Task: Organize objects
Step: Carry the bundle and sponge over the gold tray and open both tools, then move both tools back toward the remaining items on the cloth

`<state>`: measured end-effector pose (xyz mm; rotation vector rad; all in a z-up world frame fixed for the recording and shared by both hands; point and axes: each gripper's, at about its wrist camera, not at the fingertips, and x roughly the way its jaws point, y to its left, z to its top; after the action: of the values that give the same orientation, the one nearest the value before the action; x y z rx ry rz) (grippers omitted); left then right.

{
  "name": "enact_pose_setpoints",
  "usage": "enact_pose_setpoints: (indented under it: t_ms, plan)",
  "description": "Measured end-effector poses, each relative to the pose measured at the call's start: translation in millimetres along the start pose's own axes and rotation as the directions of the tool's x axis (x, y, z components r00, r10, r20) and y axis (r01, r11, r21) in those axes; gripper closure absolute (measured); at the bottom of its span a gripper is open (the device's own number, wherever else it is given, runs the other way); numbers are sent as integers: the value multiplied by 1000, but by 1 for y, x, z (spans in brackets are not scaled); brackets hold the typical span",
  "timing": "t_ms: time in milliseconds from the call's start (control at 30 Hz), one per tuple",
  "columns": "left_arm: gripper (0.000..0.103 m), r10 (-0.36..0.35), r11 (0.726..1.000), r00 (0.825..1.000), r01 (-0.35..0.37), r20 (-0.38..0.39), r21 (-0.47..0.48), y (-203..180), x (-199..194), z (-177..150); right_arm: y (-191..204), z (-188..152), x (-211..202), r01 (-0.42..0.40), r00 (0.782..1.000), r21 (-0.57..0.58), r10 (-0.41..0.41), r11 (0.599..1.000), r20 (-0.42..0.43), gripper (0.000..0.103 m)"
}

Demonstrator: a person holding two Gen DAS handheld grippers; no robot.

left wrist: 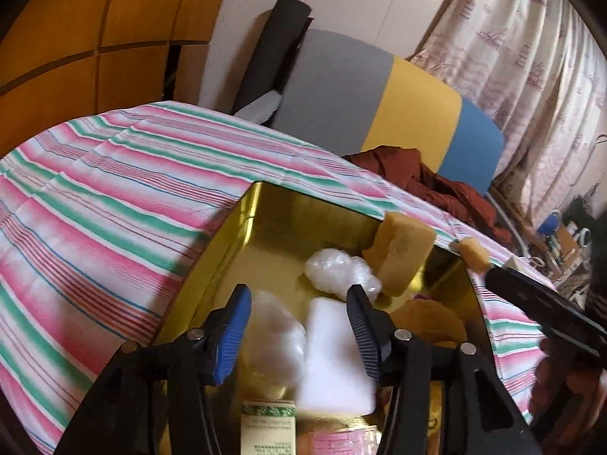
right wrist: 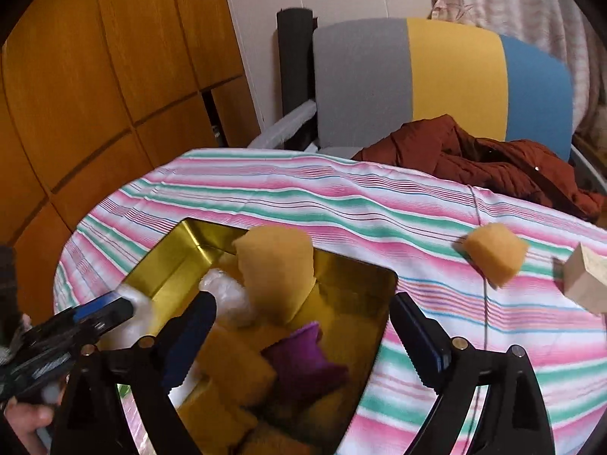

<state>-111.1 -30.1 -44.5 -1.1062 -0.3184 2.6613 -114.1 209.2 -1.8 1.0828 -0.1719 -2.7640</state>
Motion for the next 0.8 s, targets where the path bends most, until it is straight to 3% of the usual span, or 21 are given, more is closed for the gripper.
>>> enact_pose_setpoints:
  t_ms: [67,233,367,567,800]
  plan:
    - [44,33,999,999,-33,13,-16,1,-4,-1,-1,-9,-11,-3,1000,7,3,1000,16,9]
    - [42,36,998,998,-33,55,-55,1,-19,-11,-9,-30,-35,29,998,19,-30,999,58,8]
    - [42,5,999,998,-2,65,-45,-15,-29,-26,-27,-41,-44,25,998,94,-29,995,48,8]
    - [42,-69,992,996,63,55,108,-64,-38,-46,-48,-56,-52,49,998,148,-54,988,32,8]
    - [42,-193,954,981,181,27,237,-116,-50,-63,-72,-74,-60,89,996,186,-92,978,10,8]
